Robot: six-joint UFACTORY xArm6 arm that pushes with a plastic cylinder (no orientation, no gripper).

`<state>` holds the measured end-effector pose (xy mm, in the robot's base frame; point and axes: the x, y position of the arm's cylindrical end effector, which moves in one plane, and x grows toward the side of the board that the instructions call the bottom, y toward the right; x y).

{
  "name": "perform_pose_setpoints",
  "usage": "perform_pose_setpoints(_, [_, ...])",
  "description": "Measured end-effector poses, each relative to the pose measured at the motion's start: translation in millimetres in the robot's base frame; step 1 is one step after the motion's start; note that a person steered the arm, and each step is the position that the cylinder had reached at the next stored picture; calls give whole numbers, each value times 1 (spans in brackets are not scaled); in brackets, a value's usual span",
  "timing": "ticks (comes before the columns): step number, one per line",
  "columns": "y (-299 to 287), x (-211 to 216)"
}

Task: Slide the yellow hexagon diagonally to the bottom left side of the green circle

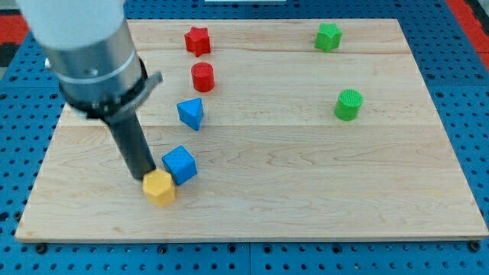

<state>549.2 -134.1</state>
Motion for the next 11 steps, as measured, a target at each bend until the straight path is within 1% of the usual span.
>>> perform_pose_setpoints(1, [-6, 13])
perform_pose_setpoints(2, [-38, 20])
perform_pose_setpoints(3, [-19, 24])
perform_pose_setpoints(5, [90, 24])
perform_pose_setpoints(6, [90, 24])
perform_pose_setpoints(7, [112, 24])
perform_pose_setpoints(8, [114, 24])
perform_pose_setpoints(9, [136, 19])
perform_pose_setpoints(10, [177, 10])
perform_pose_setpoints(11, [185, -4])
